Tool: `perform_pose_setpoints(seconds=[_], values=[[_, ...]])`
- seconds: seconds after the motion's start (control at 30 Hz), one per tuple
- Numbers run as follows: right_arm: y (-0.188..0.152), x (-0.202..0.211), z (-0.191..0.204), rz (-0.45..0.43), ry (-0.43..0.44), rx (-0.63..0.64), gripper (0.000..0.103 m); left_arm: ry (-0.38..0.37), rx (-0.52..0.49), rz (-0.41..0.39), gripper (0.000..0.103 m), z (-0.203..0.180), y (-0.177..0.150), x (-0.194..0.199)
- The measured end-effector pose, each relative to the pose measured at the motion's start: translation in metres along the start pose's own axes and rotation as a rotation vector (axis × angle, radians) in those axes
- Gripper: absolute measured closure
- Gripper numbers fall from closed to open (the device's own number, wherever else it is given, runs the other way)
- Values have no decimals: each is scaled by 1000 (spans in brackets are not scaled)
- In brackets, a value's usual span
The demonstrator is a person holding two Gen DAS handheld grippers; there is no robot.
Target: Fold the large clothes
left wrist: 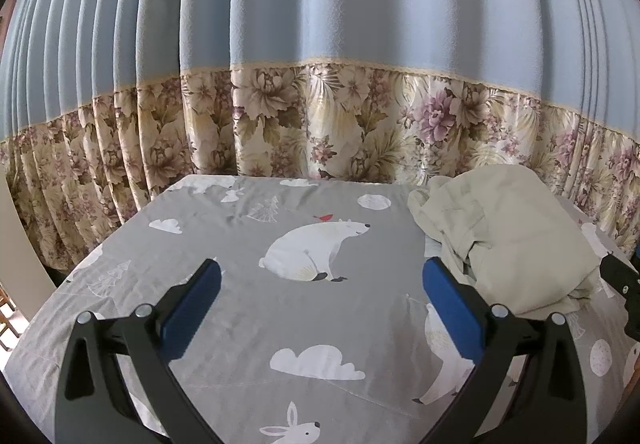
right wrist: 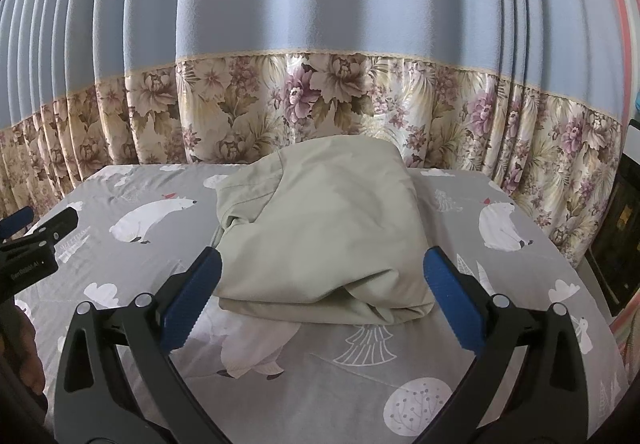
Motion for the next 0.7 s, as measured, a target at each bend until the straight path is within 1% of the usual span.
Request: perform_pose_setpoints(seconds=[0.23,0.43,0.6,0.7], values=[[-1,-2,0,6,4,-5,3,6,-24,-4,2,-7,-1,2],[-2,-3,0,7,3,-3,3,-6,-7,14,2,-6,-2,0],[-2,-3,1,8,5,-3,3,-11,-12,-3,2,-7,-2,2],[-2,-3,1,8,4,-3,3,-1,-24,-15,2,-9,-2,4]])
Point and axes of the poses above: each gripper's, at about its wrist camera, not at the fingertips, and x roughly against the way its jaws point, z to its left, y to its top, the point moved 9 cm from there along -x, roughly the way its jaws point, and after that the axes turned 10 degrees about x, right-handed, at the moved point
